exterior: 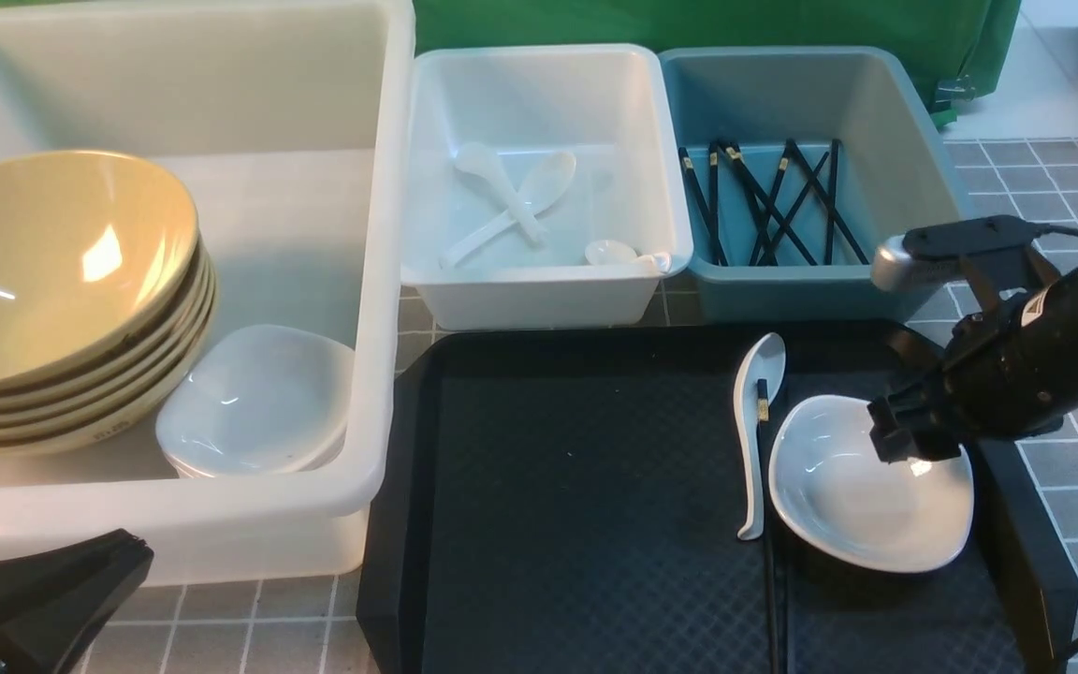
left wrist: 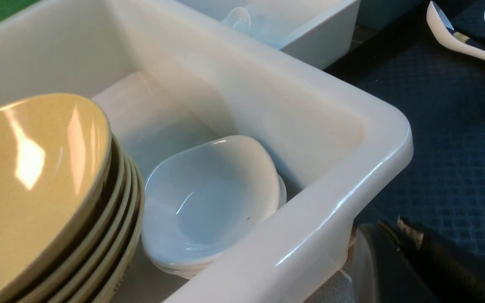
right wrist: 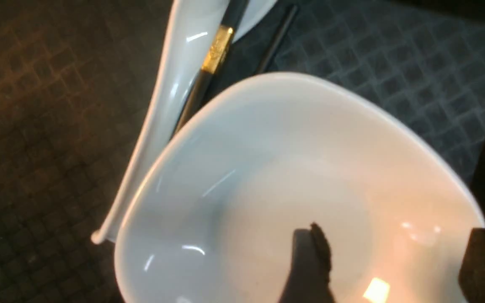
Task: On grey table put chopsticks spoon bowls plates into blue grey white boxes.
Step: 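Reach for and grasp the small white dish on the black tray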
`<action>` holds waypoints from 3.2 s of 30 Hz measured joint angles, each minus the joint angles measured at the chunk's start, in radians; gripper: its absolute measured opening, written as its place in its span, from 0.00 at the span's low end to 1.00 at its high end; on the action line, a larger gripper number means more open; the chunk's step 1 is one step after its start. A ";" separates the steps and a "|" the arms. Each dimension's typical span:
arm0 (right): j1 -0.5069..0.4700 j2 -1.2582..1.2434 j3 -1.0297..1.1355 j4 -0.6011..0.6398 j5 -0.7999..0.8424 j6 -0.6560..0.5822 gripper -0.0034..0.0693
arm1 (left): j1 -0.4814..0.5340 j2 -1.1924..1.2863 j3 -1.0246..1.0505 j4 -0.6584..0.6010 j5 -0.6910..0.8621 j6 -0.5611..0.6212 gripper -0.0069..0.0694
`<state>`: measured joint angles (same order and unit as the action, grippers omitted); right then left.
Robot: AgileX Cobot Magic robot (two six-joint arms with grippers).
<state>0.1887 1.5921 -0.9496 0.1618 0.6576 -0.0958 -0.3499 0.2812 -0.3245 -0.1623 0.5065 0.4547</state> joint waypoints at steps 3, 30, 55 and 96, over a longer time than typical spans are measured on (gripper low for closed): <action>0.000 0.009 0.003 -0.004 0.010 0.031 0.78 | 0.000 0.000 0.000 0.003 0.000 -0.002 0.08; 0.000 -0.037 0.106 -0.054 0.157 0.142 0.82 | 0.000 -0.008 0.000 0.004 -0.004 -0.002 0.08; 0.000 -0.007 0.140 0.052 -0.283 0.397 0.82 | 0.000 -0.008 0.000 0.004 -0.015 -0.018 0.08; 0.113 -0.247 -0.086 0.069 -0.143 -0.021 0.14 | 0.000 -0.128 -0.009 0.655 -0.060 -0.754 0.08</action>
<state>0.3016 1.3447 -1.0354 0.2303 0.5142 -0.1171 -0.3499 0.1535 -0.3335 0.4924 0.4464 -0.2992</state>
